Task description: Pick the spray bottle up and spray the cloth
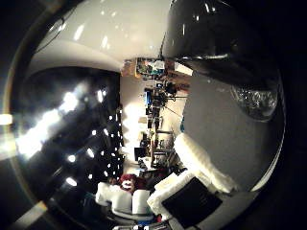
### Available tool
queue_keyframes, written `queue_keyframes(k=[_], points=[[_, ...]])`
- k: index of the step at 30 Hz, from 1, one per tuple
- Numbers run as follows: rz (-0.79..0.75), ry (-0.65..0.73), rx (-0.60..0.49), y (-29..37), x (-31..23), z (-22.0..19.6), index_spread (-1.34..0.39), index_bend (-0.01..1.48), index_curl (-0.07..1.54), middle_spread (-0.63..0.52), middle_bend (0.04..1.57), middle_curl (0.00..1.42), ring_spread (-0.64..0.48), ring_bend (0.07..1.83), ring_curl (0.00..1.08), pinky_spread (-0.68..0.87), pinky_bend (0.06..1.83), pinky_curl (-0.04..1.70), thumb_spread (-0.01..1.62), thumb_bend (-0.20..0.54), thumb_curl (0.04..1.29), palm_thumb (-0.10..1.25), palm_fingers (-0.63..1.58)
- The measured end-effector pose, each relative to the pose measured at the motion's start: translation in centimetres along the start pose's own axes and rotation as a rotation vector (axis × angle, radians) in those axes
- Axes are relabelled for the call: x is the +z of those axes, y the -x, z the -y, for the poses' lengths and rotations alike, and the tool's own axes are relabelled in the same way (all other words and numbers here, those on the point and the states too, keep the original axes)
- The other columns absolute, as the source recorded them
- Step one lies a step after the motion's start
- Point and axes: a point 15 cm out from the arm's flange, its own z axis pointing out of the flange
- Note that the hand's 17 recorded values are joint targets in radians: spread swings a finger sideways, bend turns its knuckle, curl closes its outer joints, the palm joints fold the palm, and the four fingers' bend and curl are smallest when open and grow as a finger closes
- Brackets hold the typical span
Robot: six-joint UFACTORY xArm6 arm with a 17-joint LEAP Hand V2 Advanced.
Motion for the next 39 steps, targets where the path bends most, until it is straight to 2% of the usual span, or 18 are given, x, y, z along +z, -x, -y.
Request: queue_keyframes(k=[4, 14, 21, 27, 39], points=[[-0.006, 0.005, -0.002, 0.1, -0.8, -0.3, -0.36, 0.19, 0.42, 0.1, 0.24, 0.39, 0.16, 0.41, 0.34, 0.43, 0.35, 0.66, 1.12, -0.022, 0.41, 0.68, 0.0], [-0.041, -0.008, -0.021, 0.4, -4.3, -0.9, -0.34, 0.17, 0.34, 0.13, 0.18, 0.32, 0.19, 0.31, 0.28, 0.45, 0.33, 0.47, 1.12, -0.021, 0.37, 0.68, 0.06], [-0.034, 0.042, 0.003, 1.2, -7.5, -3.9, -0.32, 0.18, 0.34, 0.13, 0.17, 0.28, 0.2, 0.28, 0.27, 0.45, 0.33, 0.41, 1.12, -0.021, 0.37, 0.67, 0.08], [-0.152, 0.076, -0.029, 0.3, -11.8, -6.2, -0.32, 0.19, 0.35, 0.14, 0.17, 0.26, 0.2, 0.26, 0.26, 0.45, 0.33, 0.37, 1.14, -0.023, 0.36, 0.63, 0.1], [-0.28, 0.082, -0.033, 1.6, -21.2, -12.5, -0.32, 0.2, 0.36, 0.15, 0.17, 0.24, 0.21, 0.22, 0.25, 0.44, 0.33, 0.34, 1.15, -0.02, 0.35, 0.6, 0.11]])
